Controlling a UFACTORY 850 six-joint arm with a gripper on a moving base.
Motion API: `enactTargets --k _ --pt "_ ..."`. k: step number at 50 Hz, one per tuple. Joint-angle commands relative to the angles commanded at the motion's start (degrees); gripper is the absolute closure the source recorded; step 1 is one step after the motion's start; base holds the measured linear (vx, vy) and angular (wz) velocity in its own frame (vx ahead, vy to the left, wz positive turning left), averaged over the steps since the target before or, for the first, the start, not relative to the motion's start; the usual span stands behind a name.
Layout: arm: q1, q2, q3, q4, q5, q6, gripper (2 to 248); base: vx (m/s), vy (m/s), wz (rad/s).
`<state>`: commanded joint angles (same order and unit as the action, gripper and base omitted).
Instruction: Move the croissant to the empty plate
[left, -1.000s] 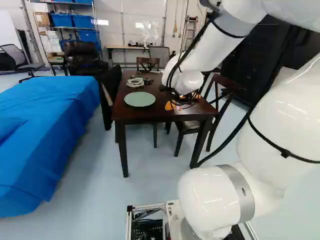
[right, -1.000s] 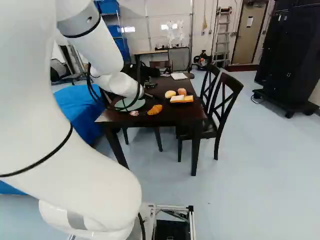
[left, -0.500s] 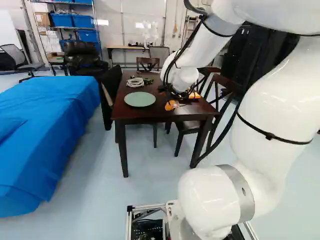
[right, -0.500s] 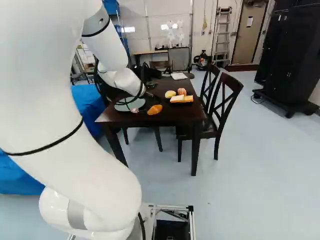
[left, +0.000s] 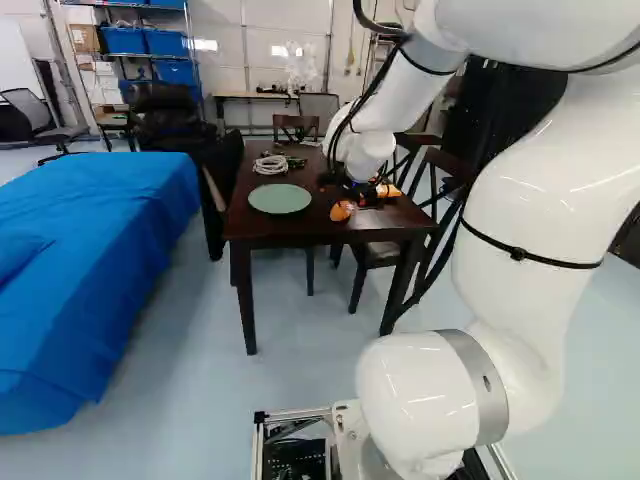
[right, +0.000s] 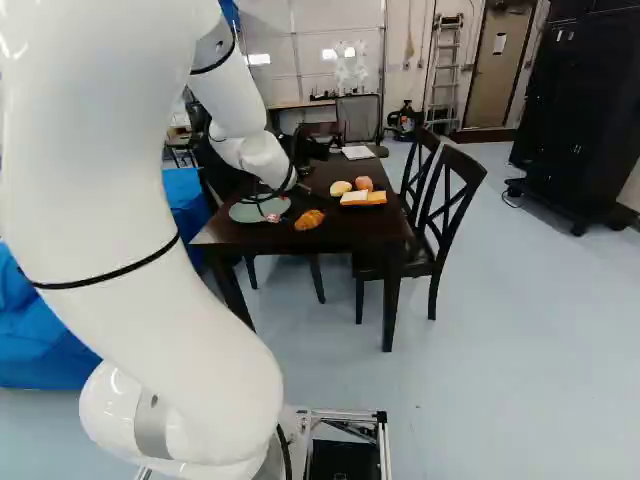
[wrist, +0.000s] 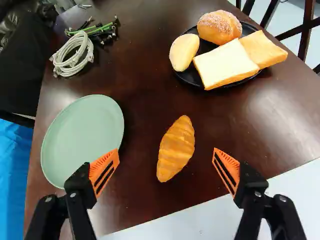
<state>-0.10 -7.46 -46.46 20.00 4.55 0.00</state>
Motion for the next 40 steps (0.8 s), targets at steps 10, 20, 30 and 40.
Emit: enactTargets --k 10,20,30,40 --pt "0.0 -2.0 -2.2 0.0 -2.6 0.0 3 0.0 0.0 0.0" --pt "0.0 -4.0 -4.5 0.0 -5.2 0.0 3 0.0 0.0 0.0" --pt "-0.2 -5.9 -6.7 0.0 -5.6 -1.9 3 0.0 0.0 0.0" --pt "-0.8 -7.7 -8.8 0.0 -5.6 -1.9 3 0.0 0.0 0.0"
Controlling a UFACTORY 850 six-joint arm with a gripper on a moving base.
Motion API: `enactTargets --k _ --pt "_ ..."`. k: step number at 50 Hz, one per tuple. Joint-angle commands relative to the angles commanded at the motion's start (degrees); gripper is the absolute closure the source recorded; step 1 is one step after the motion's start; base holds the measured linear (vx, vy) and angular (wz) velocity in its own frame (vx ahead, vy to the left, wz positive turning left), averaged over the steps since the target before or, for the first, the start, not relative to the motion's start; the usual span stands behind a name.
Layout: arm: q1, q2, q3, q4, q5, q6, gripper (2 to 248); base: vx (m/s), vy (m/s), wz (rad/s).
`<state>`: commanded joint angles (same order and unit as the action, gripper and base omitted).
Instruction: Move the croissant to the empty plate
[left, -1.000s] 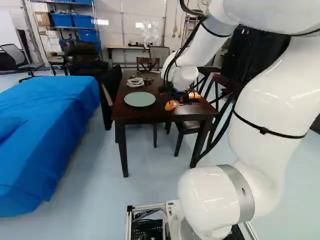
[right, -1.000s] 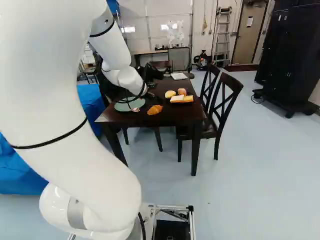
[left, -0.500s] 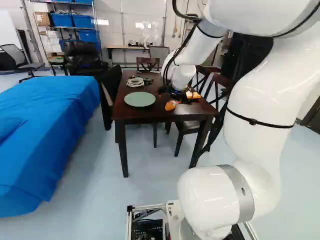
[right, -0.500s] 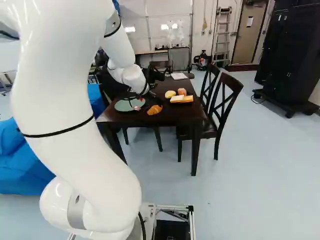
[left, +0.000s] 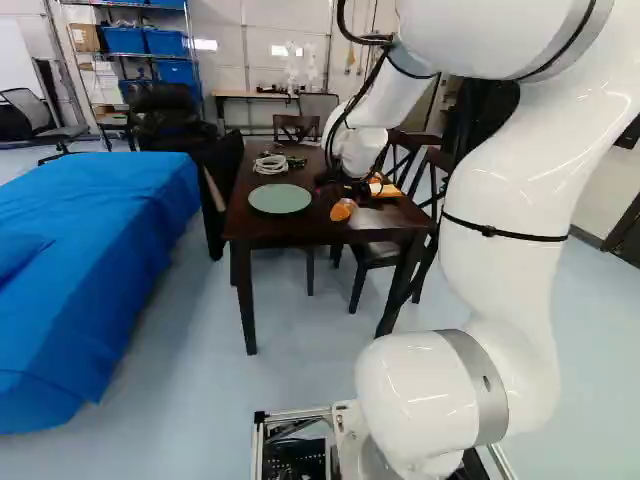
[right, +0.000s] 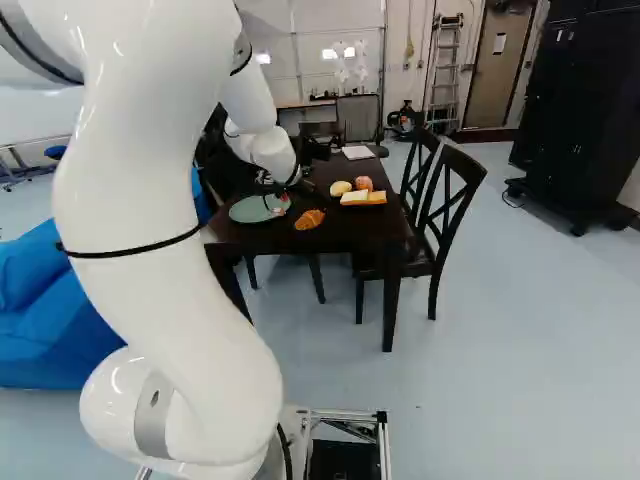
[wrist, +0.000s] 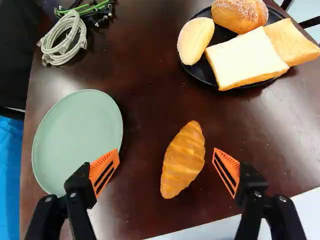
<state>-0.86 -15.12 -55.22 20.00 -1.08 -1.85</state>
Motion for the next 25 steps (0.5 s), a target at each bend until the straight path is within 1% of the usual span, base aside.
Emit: enactTargets --k 10,18,25 --pt "-1.4 -1.2 -1.5 0.0 -0.2 0.0 3 0.0 0.0 0.0" --pt "-2.7 -2.1 -2.5 0.1 -1.7 0.0 3 0.0 0.0 0.0" --pt "-3.2 -2.8 -3.4 0.1 -3.0 0.0 3 0.0 0.0 0.0"
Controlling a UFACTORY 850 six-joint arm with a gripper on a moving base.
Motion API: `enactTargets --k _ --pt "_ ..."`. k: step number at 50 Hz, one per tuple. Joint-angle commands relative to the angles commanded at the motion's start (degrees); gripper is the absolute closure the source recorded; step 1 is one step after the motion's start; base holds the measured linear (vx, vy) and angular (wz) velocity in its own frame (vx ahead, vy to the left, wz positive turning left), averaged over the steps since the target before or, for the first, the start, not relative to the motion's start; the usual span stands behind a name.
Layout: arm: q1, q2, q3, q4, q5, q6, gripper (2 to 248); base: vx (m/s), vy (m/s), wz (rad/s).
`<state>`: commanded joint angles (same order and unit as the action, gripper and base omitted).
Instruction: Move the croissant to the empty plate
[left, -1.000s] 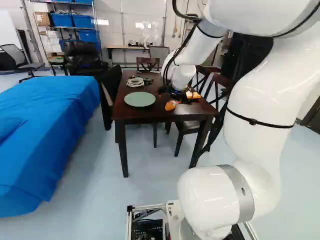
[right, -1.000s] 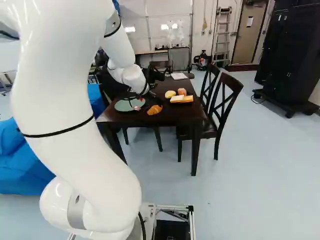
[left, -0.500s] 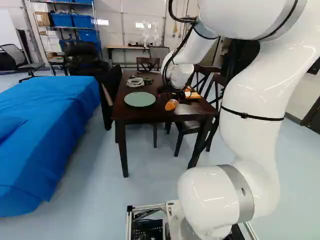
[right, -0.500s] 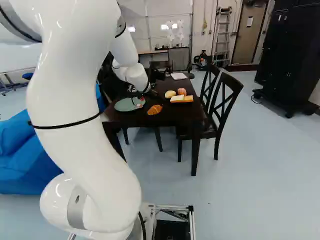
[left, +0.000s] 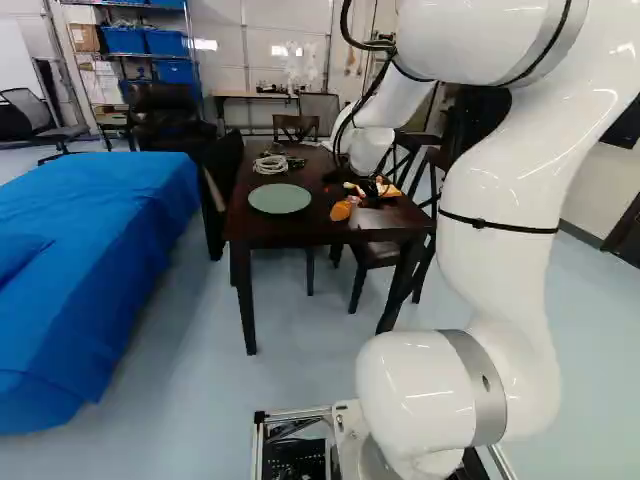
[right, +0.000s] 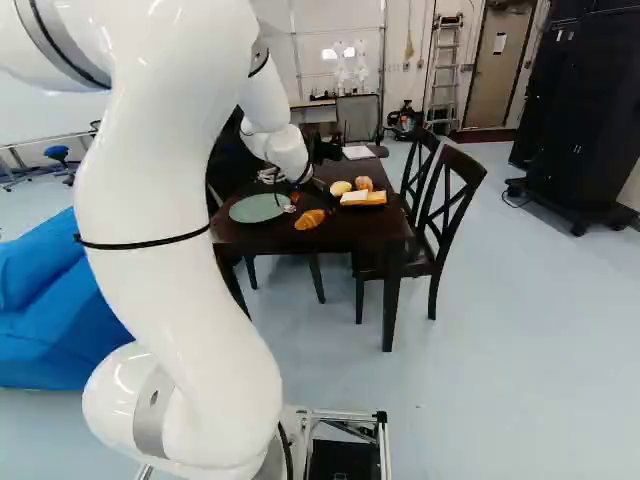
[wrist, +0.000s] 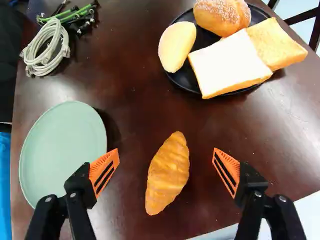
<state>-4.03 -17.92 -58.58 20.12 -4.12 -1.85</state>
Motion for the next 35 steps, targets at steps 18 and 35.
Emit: enactTargets --k 18,35 --pt "0.0 -0.8 -1.0 0.0 -3.4 0.0 3 0.0 0.0 0.0" --pt "0.0 -0.7 -1.0 0.0 -6.1 0.0 3 0.0 0.0 0.0"
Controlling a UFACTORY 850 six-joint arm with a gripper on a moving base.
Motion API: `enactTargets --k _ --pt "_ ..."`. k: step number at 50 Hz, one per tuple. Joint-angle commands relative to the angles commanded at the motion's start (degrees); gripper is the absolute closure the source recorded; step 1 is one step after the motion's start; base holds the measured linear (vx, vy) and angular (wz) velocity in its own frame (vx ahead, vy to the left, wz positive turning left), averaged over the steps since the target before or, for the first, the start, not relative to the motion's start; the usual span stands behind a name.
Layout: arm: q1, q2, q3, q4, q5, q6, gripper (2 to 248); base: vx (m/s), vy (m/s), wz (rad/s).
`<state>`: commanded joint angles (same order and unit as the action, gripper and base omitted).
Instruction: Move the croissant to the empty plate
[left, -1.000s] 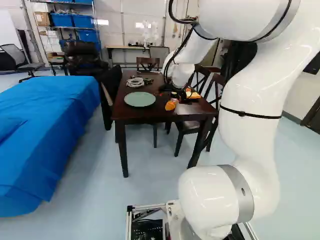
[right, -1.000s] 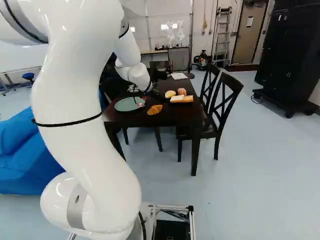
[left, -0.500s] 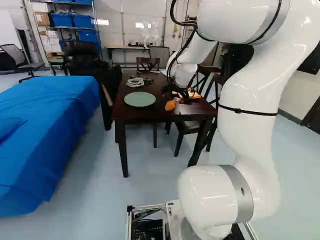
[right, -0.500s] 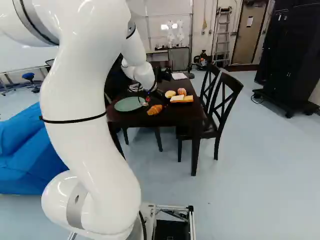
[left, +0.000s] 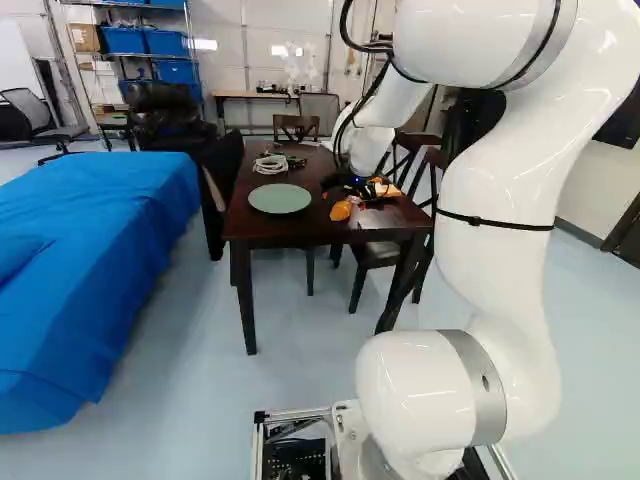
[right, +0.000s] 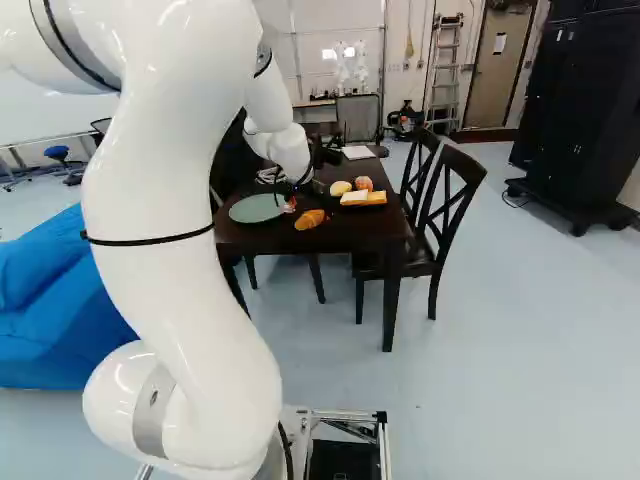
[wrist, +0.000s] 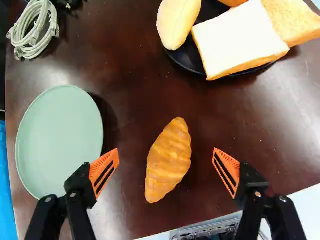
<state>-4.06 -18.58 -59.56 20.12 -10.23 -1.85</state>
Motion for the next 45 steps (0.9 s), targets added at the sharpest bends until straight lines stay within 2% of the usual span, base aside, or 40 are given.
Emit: enactTargets --k 24,45 --pt "0.0 3.6 0.8 0.1 -3.0 0.0 3 0.0 0.0 0.0" --pt "0.0 5.7 1.1 1.8 -5.5 0.0 3 0.0 0.0 0.0"
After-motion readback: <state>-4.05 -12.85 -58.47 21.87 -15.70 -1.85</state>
